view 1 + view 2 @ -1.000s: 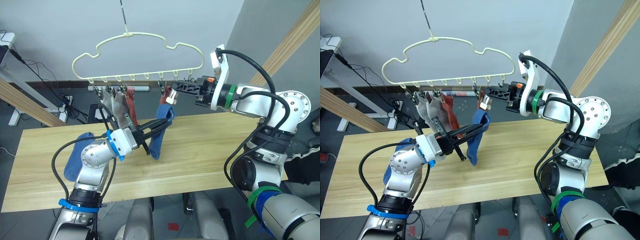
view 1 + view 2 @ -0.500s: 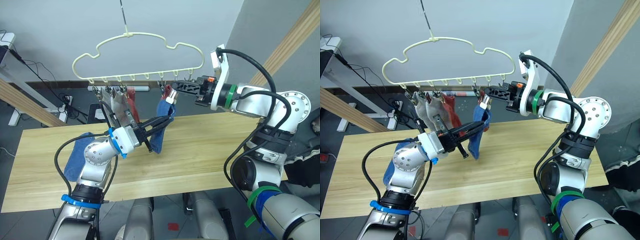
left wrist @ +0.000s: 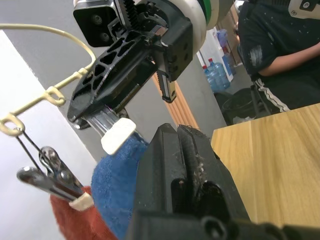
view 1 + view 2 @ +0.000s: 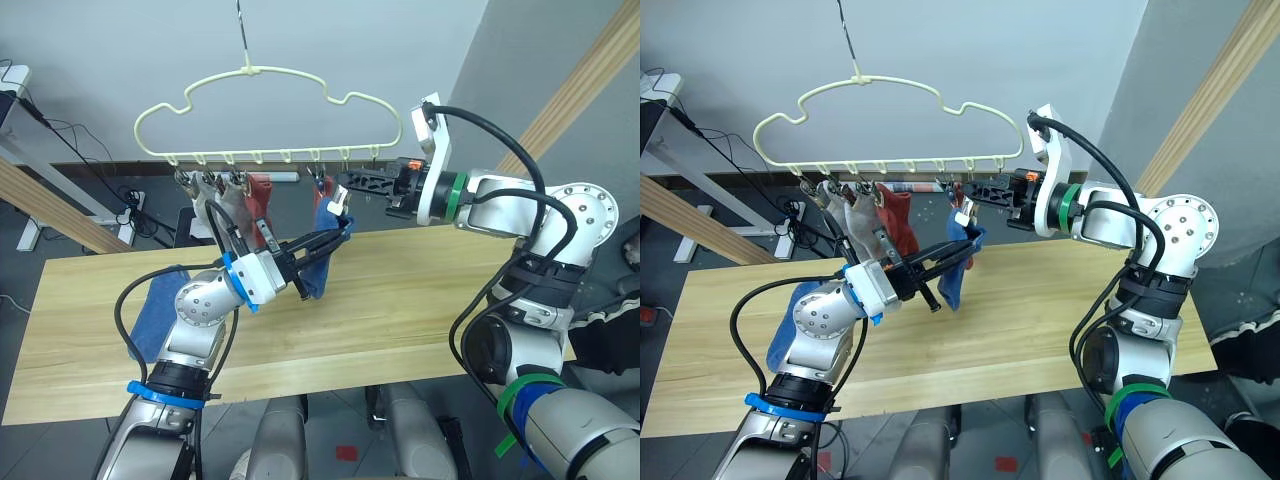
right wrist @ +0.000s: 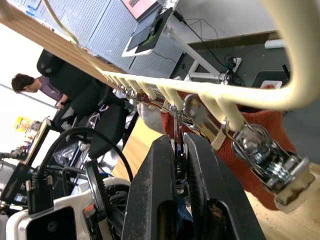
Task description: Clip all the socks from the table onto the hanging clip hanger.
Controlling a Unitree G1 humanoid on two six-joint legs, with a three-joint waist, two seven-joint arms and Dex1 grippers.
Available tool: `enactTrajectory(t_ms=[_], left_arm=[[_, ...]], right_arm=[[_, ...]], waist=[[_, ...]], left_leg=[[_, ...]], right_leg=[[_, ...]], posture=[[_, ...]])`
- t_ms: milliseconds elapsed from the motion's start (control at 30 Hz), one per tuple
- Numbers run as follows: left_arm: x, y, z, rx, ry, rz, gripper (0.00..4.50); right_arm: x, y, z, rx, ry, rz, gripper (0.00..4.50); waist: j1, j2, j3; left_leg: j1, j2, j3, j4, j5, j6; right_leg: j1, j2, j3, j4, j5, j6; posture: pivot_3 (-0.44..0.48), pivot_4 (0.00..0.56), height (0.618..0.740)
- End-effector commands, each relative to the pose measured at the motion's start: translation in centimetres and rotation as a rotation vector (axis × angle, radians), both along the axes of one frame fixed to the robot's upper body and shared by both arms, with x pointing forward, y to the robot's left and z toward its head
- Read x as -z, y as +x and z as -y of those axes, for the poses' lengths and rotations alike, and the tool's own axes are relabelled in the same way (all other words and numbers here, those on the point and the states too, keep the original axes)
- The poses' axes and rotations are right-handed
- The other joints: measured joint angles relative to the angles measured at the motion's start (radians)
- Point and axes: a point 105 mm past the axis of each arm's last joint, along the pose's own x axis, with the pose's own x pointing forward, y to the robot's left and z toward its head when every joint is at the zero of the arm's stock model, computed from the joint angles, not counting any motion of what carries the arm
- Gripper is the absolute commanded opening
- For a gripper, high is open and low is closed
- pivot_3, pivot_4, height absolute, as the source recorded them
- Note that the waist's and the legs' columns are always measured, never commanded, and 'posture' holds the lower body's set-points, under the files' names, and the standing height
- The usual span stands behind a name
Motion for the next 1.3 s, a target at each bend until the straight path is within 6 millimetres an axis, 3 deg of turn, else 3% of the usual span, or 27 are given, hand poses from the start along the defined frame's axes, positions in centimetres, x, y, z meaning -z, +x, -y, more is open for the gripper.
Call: enactTrajectory(t_ms=[33,167,467,600,700,767,867,1000,1200,1300], left_arm=[[-0.9,-0.4,0.3,0.013,-0.019,0.046,0.02],[-0.9,-0.5,0.4,0.014,-0.021,0.048,0.00],[-1.1,-0.1,0.6,0.013,-0.025,0.038,0.00],[-0.8,0.7,0.5,0.004,-0.025,0.006,0.00],[-0.5,1.5,0.8,0.014,-0.050,-0.050,0.00],[-0.5,2.2,1.0,0.023,-0.087,-0.114,0.52],[-0.2,3.1,0.4,0.017,-0.127,-0.218,1.30],[-0.2,3.4,-0.5,0.008,-0.175,-0.320,2.50],[-0.6,2.4,-4.0,-0.051,-0.234,-0.466,4.30],[-0.9,0.3,-5.9,-0.018,-0.277,-0.615,4.46]], right_arm=[[0.1,-0.5,0.2,-0.009,-0.030,0.032,0.03],[0.0,-0.4,0.2,-0.008,-0.031,0.043,1.18],[-0.6,-1.0,1.7,-0.003,-0.030,0.081,4.40],[-0.6,-1.3,3.3,0.040,-0.065,0.114,4.48],[-0.2,-2.0,5.5,0.081,-0.087,0.137,4.48],[0.1,-2.5,7.0,0.132,-0.136,0.173,4.50],[0.8,-2.9,7.5,0.213,-0.197,0.234,4.50],[1.9,-3.2,7.0,0.258,-0.214,0.268,4.50],[3.3,-2.4,7.2,0.399,-0.296,0.363,4.50],[3.3,-1.9,6.9,0.489,-0.332,0.471,4.50]], waist=[[0.000,0.000,0.000],[0.000,0.000,0.000],[0.000,0.000,0.000],[-0.001,0.000,0.000],[-0.003,0.000,0.000],[-0.004,0.000,0.000],[-0.014,-0.001,-0.001],[-0.045,-0.001,-0.001],[-0.059,-0.001,-0.001],[-0.058,-0.001,-0.001]], left_leg=[[0.000,0.000,0.000,0.000,0.000,0.000],[0.000,0.000,0.000,0.000,0.000,0.000],[0.000,0.000,0.000,0.000,0.000,0.000],[0.000,0.000,0.000,0.000,0.000,0.000],[0.000,0.000,0.000,0.000,0.000,0.000],[-0.001,0.000,0.000,0.001,0.000,0.000],[-0.001,0.000,0.000,0.001,0.000,0.000],[0.000,0.000,0.000,0.001,0.000,0.000],[0.002,0.003,0.001,0.001,0.000,0.000],[0.003,0.004,0.001,0.001,0.001,0.000]], right_leg=[[0.000,0.000,0.000,0.000,0.000,0.000],[0.000,0.000,0.000,0.000,0.000,0.000],[0.000,0.000,0.000,0.000,0.000,0.000],[0.000,0.000,0.000,0.000,0.000,0.000],[0.000,0.000,0.000,0.000,0.000,0.000],[0.000,0.000,-0.001,0.000,0.000,0.000],[0.000,-0.001,-0.001,0.000,0.000,0.000],[0.000,0.000,-0.001,0.001,0.000,0.000],[0.000,0.004,0.001,0.003,-0.002,0.004],[0.000,0.005,0.002,0.003,-0.003,0.005]], posture=[[-0.021,0.351,0.740],[-0.019,0.348,0.740],[-0.042,0.337,0.740],[-0.068,0.332,0.740],[-0.110,0.321,0.740],[-0.125,0.316,0.740],[-0.138,0.304,0.740],[-0.142,0.308,0.740],[-0.116,0.321,0.740],[-0.076,0.348,0.740]])
